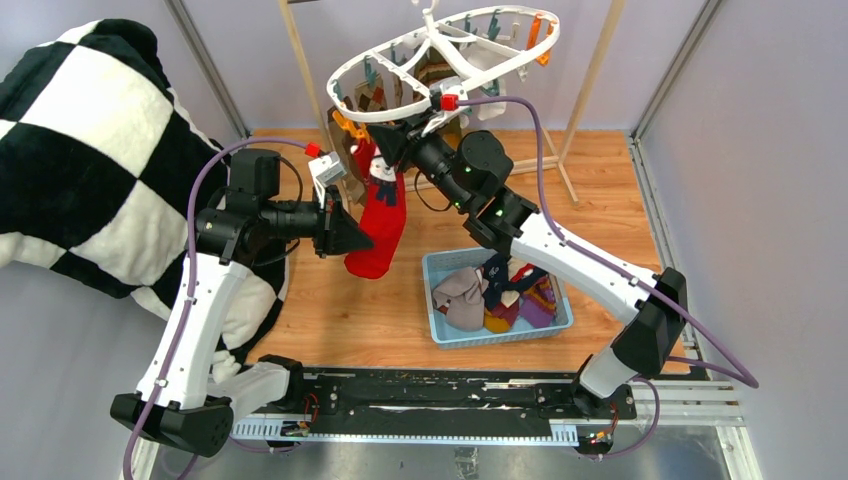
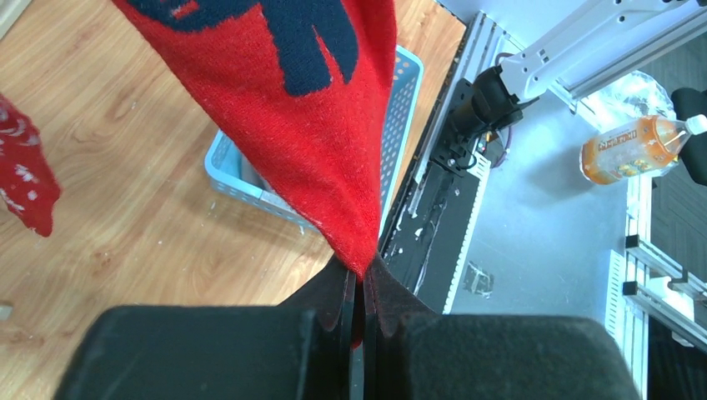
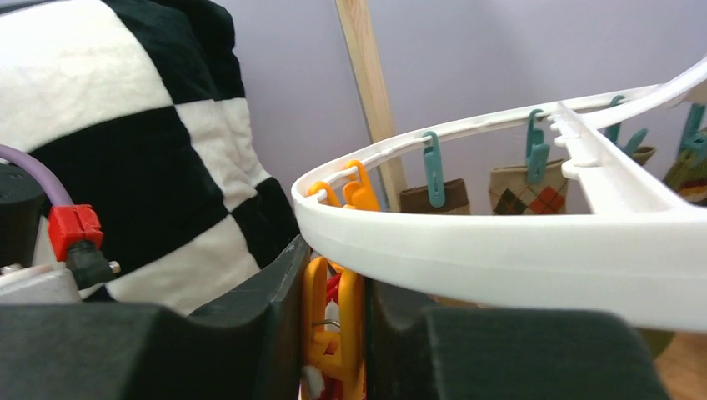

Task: Remove the socks clipped to the hanger
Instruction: Remove the sock from the hanger.

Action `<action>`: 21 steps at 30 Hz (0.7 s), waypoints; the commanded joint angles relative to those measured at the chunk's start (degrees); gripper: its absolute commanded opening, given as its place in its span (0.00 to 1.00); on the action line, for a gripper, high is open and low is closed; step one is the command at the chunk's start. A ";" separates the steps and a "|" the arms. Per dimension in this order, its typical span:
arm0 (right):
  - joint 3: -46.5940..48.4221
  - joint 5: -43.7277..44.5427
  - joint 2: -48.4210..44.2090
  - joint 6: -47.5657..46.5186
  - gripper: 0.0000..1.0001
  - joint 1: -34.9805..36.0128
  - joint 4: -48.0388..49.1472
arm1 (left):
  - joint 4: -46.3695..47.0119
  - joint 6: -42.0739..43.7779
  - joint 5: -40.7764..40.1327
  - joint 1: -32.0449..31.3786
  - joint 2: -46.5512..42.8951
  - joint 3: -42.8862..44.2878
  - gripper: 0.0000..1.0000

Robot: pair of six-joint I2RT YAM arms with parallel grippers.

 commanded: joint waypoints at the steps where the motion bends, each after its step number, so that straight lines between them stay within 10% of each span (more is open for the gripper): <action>1: 2.34 -2.10 -1.51 1.04 0.13 0.18 0.50 | -0.19 -0.09 -0.80 -0.52 -1.43 -0.91 0.00; 10: 1.20 -8.27 -2.35 7.08 0.02 -1.95 0.29 | -0.23 1.17 -2.02 -0.52 -3.58 -4.58 0.00; 21: -4.75 -9.99 -8.50 7.80 1.00 -2.83 -5.49 | -0.24 1.46 -2.58 -0.52 -5.14 -5.46 0.00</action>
